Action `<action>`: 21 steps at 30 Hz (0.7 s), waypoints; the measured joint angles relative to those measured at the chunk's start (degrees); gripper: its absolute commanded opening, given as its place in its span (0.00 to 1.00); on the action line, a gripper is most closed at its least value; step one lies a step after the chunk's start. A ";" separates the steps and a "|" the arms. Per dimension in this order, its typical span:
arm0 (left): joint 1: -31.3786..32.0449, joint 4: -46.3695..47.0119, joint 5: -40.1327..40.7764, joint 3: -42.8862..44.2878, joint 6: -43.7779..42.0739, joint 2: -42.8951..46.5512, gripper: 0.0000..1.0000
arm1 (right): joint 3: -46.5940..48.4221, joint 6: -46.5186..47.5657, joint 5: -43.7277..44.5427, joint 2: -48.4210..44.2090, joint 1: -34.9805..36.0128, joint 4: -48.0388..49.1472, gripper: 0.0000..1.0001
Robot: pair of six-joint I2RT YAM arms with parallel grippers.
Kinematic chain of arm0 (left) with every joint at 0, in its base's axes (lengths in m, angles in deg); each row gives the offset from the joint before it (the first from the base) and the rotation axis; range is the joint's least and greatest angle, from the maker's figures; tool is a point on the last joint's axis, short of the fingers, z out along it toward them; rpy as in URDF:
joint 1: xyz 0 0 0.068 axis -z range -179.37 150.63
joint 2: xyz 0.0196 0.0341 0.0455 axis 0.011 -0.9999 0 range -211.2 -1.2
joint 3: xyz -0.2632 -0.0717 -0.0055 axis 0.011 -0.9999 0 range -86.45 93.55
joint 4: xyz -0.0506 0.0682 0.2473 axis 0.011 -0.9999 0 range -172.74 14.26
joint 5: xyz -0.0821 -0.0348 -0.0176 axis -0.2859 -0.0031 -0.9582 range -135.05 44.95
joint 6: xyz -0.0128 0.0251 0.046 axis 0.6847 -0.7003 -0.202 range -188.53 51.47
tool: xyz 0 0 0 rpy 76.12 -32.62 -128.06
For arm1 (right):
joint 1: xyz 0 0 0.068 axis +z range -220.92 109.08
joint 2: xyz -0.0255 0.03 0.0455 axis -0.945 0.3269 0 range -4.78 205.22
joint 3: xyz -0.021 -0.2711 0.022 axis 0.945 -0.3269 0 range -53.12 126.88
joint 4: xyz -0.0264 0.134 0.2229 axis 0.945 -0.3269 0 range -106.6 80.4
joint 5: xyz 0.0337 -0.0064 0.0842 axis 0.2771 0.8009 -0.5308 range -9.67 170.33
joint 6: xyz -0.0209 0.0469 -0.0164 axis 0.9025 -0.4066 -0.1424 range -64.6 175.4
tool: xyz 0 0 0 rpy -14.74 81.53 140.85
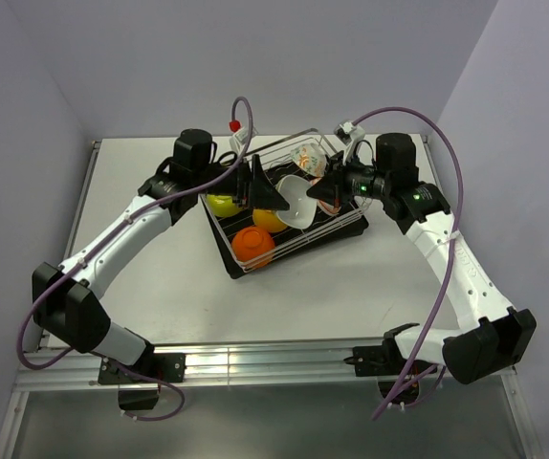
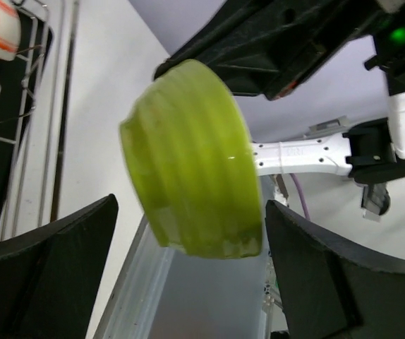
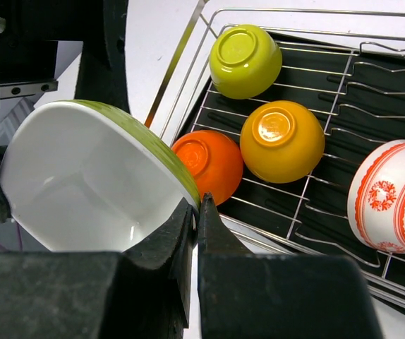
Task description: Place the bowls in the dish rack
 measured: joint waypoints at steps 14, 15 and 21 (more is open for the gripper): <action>0.11 6.08 -2.58 -1.90 6.80 -0.02 0.46 | 0.00 0.22 -0.35 0.00 -0.04 -0.07 0.00; 0.09 6.12 -2.62 -1.97 6.99 -0.02 0.39 | 0.02 0.22 -0.35 0.00 -0.04 -0.07 0.00; 0.09 6.25 -2.49 -2.01 7.65 -0.02 0.00 | 0.02 0.22 -0.37 0.02 -0.07 -0.17 0.04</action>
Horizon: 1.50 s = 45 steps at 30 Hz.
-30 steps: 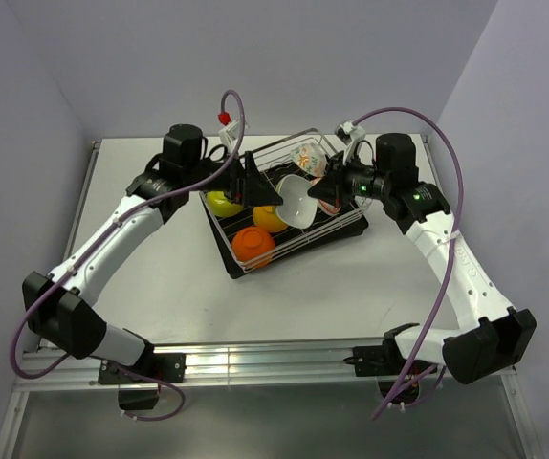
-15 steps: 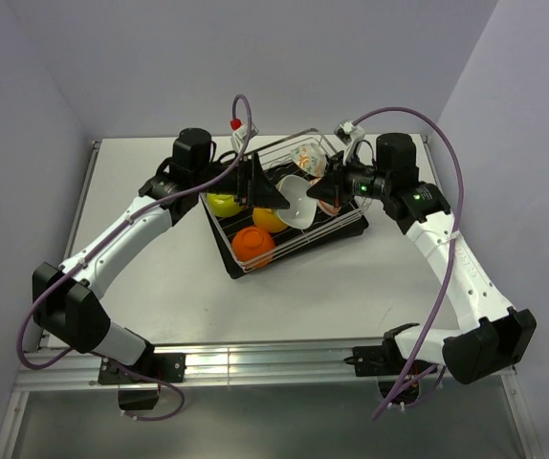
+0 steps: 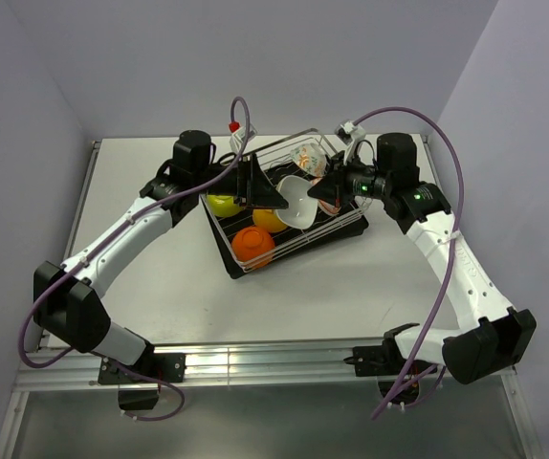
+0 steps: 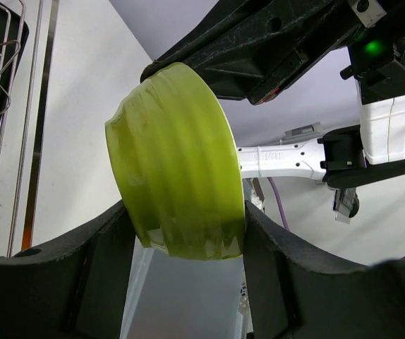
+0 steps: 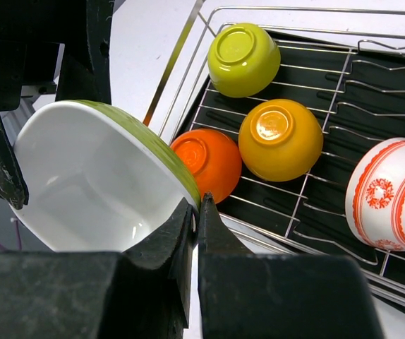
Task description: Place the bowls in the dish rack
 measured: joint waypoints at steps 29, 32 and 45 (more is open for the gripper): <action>-4.87 -26.75 38.73 25.31 -48.96 -17.55 0.00 | 2.54 -0.63 2.62 0.81 -3.21 -1.81 0.79; -3.63 -27.54 43.58 25.31 -55.19 -19.12 0.00 | 2.64 -0.63 2.82 0.79 -4.09 -2.16 0.79; -1.29 -29.64 49.40 28.13 -74.90 -26.40 0.00 | 2.67 -0.15 3.87 0.57 -5.01 -3.19 0.78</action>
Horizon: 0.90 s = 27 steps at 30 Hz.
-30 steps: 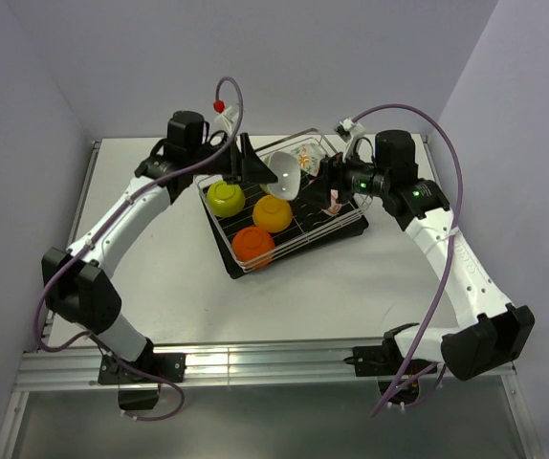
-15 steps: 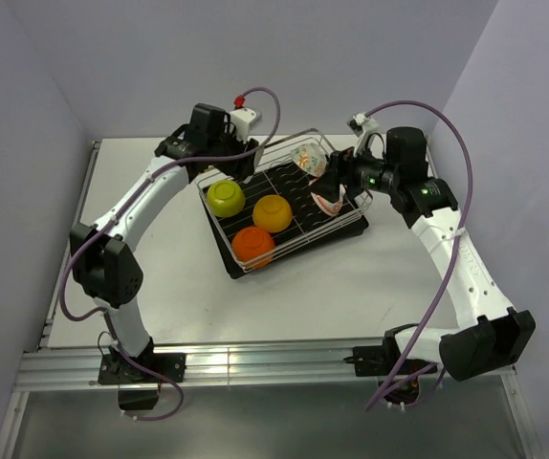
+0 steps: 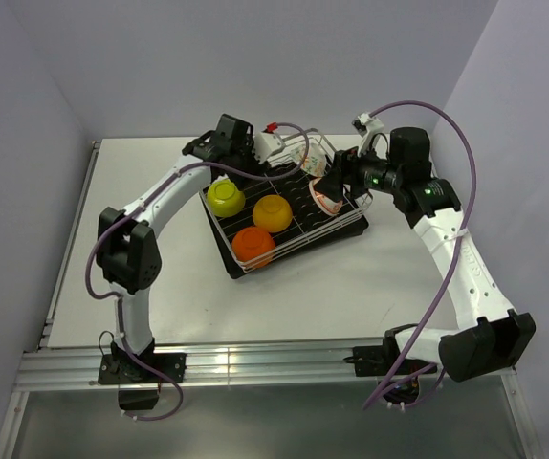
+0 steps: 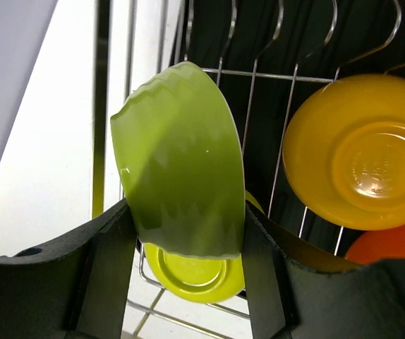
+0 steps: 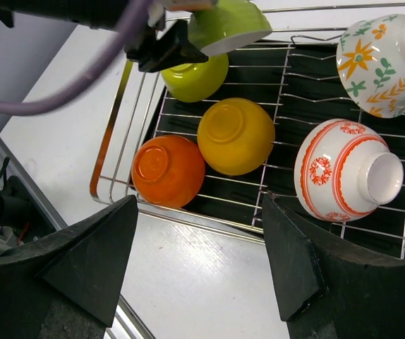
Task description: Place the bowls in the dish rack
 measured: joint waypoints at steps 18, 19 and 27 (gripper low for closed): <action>3.15 -1.36 8.28 4.31 -5.92 -6.54 0.06 | -0.81 1.01 0.15 -1.03 -1.49 -0.37 0.77; 3.21 -1.18 8.61 4.31 -6.08 -6.64 0.06 | -0.87 1.05 0.07 -1.03 -1.55 -0.46 0.77; 3.78 0.37 10.80 4.37 -8.50 -8.35 0.06 | -1.42 1.66 -0.26 -1.05 -2.16 -0.55 0.77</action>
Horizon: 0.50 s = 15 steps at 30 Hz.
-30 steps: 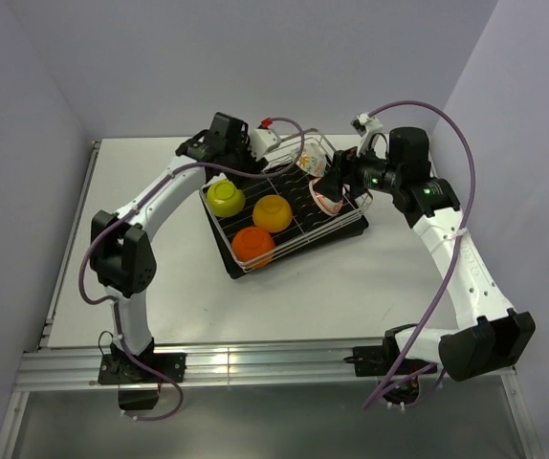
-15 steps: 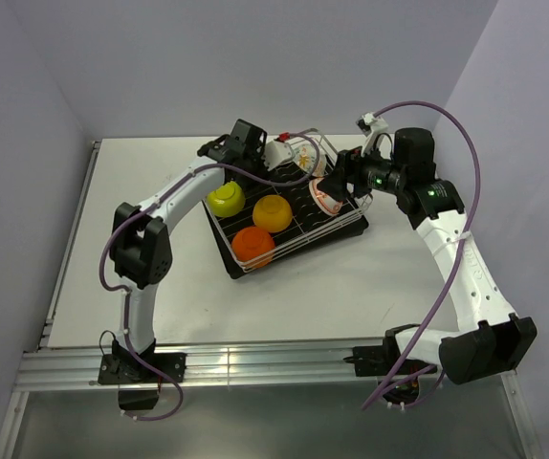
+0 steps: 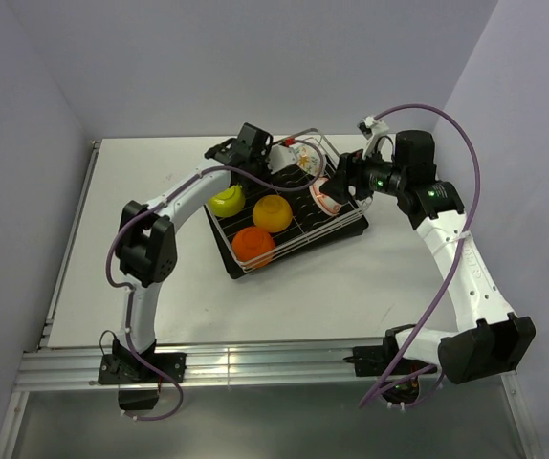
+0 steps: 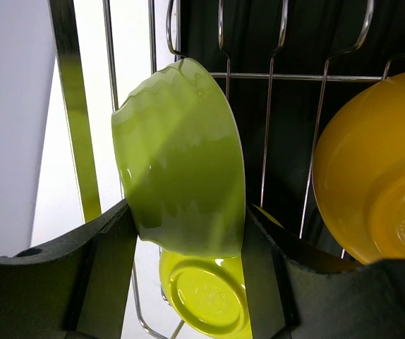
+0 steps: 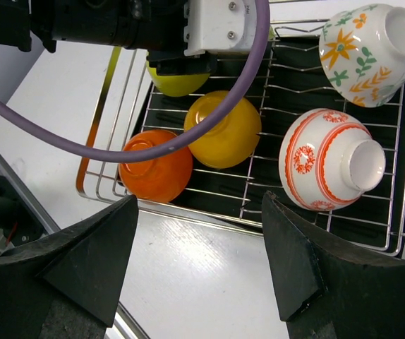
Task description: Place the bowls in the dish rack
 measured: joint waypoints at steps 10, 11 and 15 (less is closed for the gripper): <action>1.51 0.92 3.48 -0.31 -2.51 -0.07 0.09 | -0.22 0.04 -0.74 0.02 -0.81 -0.17 0.77; 1.73 1.05 3.96 -0.35 -2.78 -0.17 0.09 | -0.22 0.04 -0.87 0.02 -0.83 -0.15 0.77; 2.21 1.40 5.07 -0.59 -3.72 -0.61 0.10 | -0.24 0.07 -1.11 0.00 -1.07 -0.17 0.77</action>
